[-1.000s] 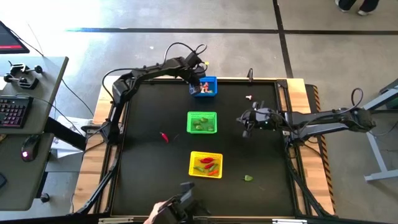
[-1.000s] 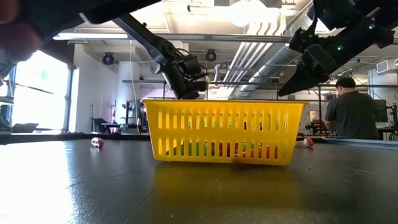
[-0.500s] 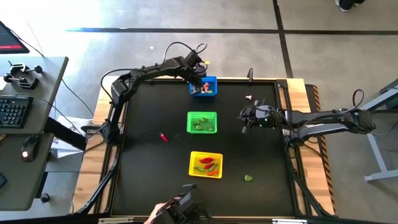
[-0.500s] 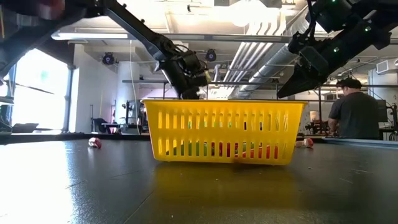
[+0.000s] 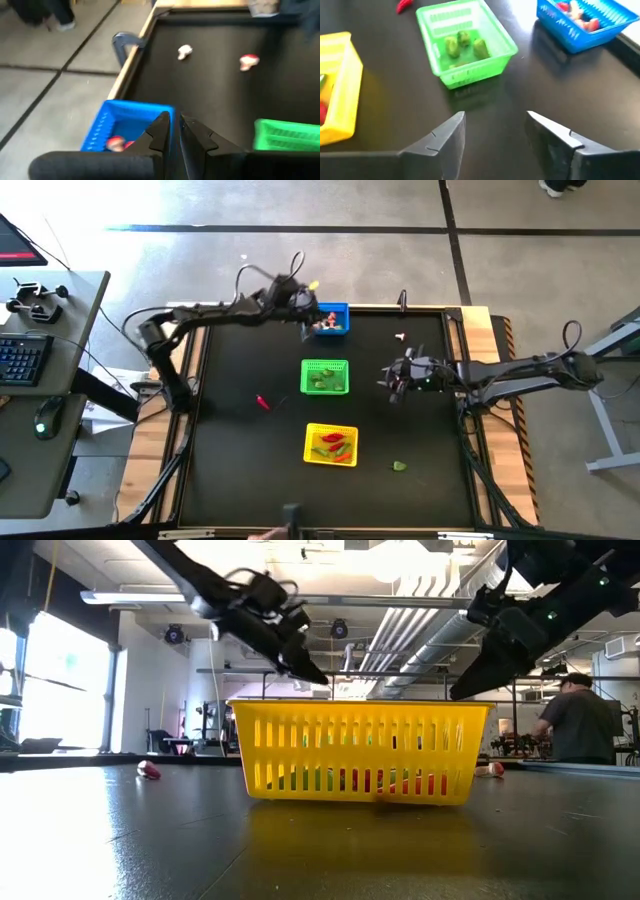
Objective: Sort produce into baskets
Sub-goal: Put the green chili pepper into the blue bin
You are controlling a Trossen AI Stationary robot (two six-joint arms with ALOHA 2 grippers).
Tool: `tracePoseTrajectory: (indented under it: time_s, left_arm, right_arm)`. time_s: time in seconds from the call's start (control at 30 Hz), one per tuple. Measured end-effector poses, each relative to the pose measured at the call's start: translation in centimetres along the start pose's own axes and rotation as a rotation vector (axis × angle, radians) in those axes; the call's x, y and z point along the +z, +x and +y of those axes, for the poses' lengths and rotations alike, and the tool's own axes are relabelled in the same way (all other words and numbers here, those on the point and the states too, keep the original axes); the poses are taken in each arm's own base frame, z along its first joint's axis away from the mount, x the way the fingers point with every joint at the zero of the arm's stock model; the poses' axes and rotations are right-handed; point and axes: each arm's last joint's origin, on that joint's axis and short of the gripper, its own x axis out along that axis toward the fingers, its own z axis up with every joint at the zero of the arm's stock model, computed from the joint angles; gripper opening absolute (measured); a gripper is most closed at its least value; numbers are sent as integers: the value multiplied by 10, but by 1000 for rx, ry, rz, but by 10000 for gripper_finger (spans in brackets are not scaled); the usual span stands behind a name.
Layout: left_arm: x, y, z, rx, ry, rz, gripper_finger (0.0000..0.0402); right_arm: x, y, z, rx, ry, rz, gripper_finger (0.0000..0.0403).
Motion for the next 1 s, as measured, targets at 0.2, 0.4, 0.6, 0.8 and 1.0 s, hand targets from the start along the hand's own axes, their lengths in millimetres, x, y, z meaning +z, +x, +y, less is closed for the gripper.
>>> tracePoseTrajectory:
  time_s: [0.2,0.4,0.6,0.8,1.0]
  left_arm:
    - [-13,-37,-44,-9,26,-152,23]
    - [-31,-62,-83,-14,24,-228,23]
    - [-40,-75,-111,-60,19,-301,23]
    - [-44,-77,-127,-102,21,-370,23]
    - [-43,-78,-134,-119,28,-374,23]
  right_arm:
    - [-9,3,22,100,3,61,200]
    - [-23,-1,51,215,5,141,200]
    - [-36,-17,78,322,-44,168,200]
    - [-43,-37,96,325,12,327,200]
    - [-29,-46,127,269,14,500,216]
